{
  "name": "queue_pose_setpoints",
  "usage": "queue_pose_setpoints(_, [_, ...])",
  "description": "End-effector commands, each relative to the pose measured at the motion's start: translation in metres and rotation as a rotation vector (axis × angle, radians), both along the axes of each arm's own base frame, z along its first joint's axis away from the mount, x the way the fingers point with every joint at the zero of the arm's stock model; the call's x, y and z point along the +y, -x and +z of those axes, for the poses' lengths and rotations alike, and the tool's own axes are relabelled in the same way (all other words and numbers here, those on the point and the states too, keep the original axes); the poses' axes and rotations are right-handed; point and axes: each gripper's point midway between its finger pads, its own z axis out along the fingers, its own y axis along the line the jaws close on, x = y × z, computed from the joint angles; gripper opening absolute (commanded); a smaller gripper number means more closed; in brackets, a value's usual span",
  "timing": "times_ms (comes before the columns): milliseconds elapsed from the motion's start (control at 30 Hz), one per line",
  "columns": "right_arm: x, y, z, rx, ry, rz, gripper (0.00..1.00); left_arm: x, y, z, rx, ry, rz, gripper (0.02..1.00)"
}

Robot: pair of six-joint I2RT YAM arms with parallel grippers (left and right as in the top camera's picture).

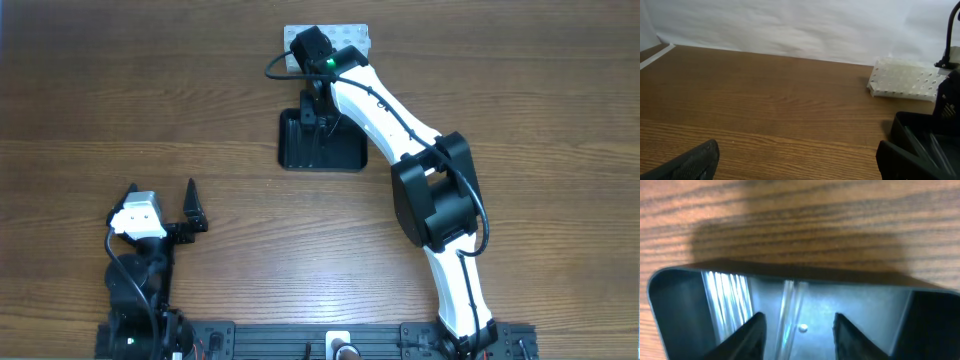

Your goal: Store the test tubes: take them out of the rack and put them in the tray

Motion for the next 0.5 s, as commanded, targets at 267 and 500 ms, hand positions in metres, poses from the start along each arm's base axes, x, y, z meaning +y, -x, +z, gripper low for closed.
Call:
queue_pose_setpoints(267, [-0.007,-0.016,0.114,-0.292,-0.006,0.108,0.711,0.0,0.0,-0.002,0.003,-0.016,-0.007,1.0])
queue_pose_setpoints(500, [-0.049,-0.071,0.198,-0.648,0.099,0.109,0.847,0.0,0.0,-0.002,0.003,-0.016,-0.007,1.0])
